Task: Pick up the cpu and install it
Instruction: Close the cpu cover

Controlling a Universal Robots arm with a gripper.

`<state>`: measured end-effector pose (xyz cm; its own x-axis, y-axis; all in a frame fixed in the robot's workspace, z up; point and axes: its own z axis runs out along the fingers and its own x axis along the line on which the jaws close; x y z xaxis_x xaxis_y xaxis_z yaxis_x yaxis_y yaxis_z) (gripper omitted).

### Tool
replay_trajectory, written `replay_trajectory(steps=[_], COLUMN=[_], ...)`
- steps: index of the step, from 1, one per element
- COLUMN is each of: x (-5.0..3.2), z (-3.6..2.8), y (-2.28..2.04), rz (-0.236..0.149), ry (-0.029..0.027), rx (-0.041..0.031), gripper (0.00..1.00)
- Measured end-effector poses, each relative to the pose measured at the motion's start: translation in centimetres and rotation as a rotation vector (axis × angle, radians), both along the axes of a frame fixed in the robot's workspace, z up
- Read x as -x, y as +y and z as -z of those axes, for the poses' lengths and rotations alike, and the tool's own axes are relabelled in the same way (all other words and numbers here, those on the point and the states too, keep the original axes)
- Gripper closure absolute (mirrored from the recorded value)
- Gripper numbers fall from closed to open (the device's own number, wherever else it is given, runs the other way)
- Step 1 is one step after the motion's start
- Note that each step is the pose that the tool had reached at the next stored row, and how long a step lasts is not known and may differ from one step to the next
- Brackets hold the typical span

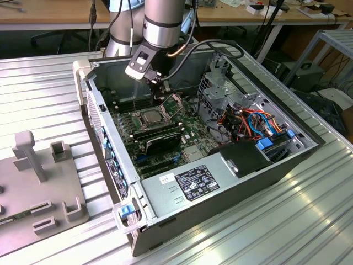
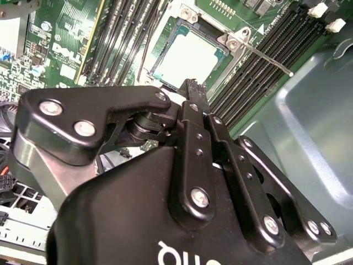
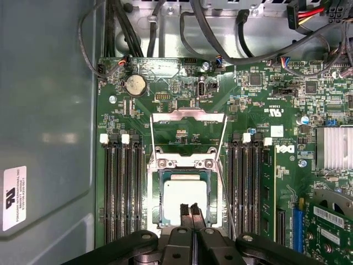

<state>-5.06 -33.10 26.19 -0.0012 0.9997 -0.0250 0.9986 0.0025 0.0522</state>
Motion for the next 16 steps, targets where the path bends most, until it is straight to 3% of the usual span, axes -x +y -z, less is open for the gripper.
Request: replay_trajectory(steps=[6,16], x=[0.00,-0.06], z=[-1.02,-1.13], y=[0.00,0.00], rz=[0.000,0.000], ry=[0.0000,0.0000], rx=[0.0000,-0.0001], gripper=[0.89,0.89])
